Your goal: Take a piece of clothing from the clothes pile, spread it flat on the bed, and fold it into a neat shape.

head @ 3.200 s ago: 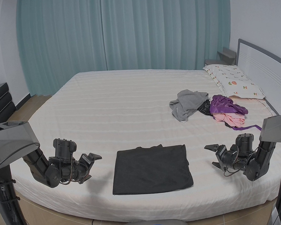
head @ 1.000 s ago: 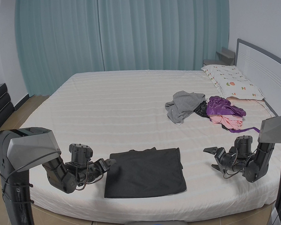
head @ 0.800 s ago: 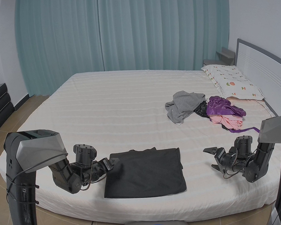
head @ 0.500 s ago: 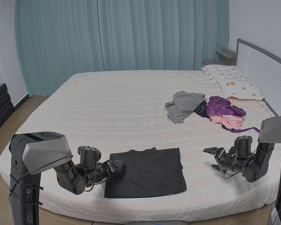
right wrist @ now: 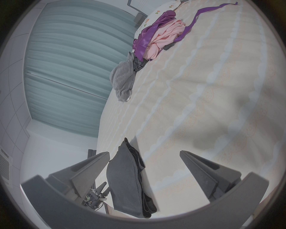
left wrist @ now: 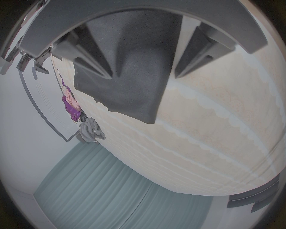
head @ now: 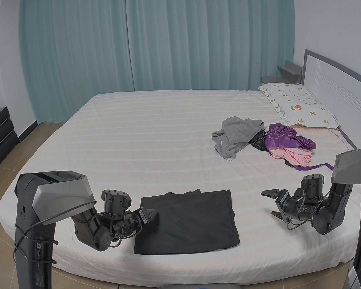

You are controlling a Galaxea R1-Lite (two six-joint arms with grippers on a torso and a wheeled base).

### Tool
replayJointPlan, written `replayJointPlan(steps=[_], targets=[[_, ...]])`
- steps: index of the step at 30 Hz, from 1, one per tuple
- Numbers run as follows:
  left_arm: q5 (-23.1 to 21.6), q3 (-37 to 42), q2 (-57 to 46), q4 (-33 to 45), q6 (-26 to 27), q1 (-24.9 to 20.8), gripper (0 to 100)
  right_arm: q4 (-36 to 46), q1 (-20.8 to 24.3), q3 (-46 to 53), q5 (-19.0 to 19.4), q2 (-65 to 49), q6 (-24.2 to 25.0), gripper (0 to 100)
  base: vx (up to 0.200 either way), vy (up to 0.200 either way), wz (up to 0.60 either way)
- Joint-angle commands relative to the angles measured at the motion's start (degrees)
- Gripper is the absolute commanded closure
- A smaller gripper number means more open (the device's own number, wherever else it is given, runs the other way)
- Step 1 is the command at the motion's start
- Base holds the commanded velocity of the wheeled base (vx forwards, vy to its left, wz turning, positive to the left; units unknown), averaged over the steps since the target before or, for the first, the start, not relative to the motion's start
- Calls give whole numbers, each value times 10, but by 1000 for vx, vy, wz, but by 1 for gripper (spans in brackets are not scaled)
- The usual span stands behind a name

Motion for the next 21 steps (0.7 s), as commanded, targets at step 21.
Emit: replayJointPlan(steps=[21], targets=[[44, 7, 1, -16, -17, -9, 100, 0, 0, 0, 0, 1, 0, 0, 0, 0, 0]])
